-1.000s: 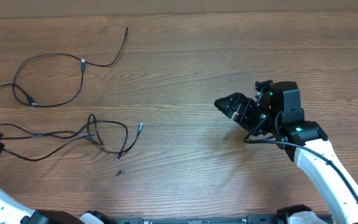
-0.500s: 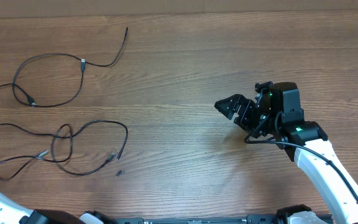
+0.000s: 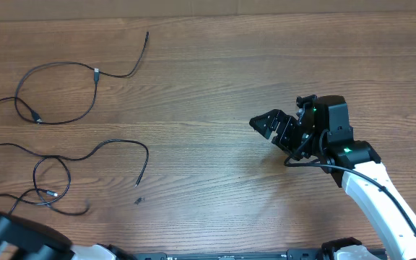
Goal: Untangle cables
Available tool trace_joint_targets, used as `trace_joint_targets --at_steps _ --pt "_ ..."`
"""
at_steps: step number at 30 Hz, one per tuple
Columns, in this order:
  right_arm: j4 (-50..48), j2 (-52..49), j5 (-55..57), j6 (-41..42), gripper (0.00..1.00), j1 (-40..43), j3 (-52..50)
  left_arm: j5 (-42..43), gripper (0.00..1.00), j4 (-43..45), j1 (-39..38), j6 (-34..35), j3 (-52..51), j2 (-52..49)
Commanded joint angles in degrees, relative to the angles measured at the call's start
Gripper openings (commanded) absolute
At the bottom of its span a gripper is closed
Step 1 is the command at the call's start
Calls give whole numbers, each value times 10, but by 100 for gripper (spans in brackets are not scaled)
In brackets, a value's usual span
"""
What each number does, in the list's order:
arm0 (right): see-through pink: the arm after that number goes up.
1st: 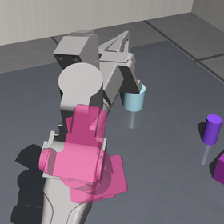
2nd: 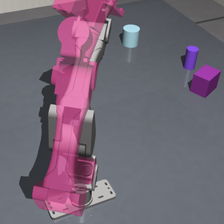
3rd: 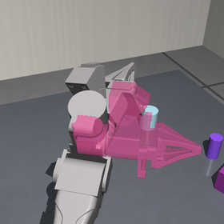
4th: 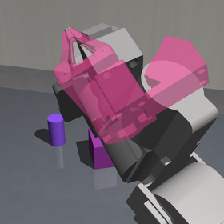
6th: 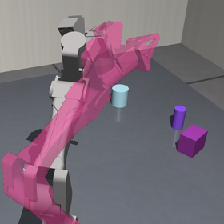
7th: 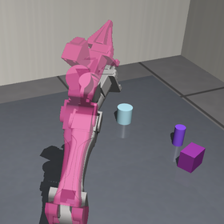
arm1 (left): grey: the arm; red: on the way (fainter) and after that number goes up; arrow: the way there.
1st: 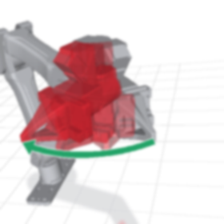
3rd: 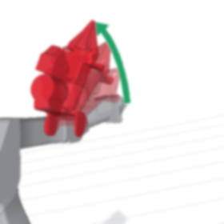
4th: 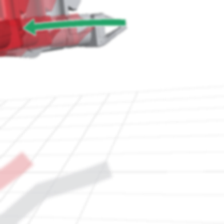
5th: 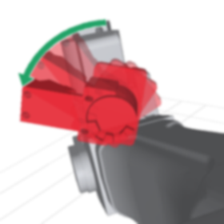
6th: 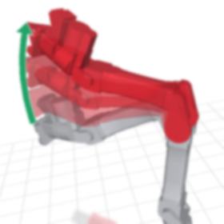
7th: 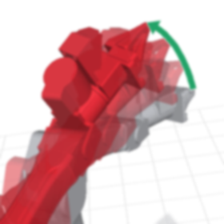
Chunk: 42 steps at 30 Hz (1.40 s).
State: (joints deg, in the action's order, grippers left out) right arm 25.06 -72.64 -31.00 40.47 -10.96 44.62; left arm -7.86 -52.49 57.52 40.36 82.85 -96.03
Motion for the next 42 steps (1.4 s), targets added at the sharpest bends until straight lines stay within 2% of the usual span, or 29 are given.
trace_joint_targets --at_steps 1,5,13,15,22,25,28,31,34,38,42 --pt "-3 -1 10 -5 100 1 11 116 99 12 1 -44 -2 -31" --pt "-3 -1 10 -5 100 1 11 223 100 36 -9 -103 -1 -34" --pt "-3 -1 10 -5 100 1 11 332 100 65 -77 -231 -1 3" --pt "-5 -1 10 -5 100 1 11 368 100 67 -117 -277 -1 16" --pt "-6 -1 10 -5 100 1 11 370 99 51 -330 -410 -1 43" --pt "-3 -1 10 -15 100 1 11 328 100 31 -451 -432 -1 45" --pt "3 -1 10 -33 100 1 11 243 100 9 -555 -448 -1 45" --pt "12 -1 27 -35 100 1 11 145 100 -8 -655 -439 -1 45" --pt "20 -1 46 -35 100 1 11 83 99 -16 -745 -425 -1 45" --pt "21 -1 47 -35 100 1 11 17 100 -7 -833 -385 -1 44" --pt "21 -1 47 -35 100 1 11 19 99 -1 -858 -324 -1 44"
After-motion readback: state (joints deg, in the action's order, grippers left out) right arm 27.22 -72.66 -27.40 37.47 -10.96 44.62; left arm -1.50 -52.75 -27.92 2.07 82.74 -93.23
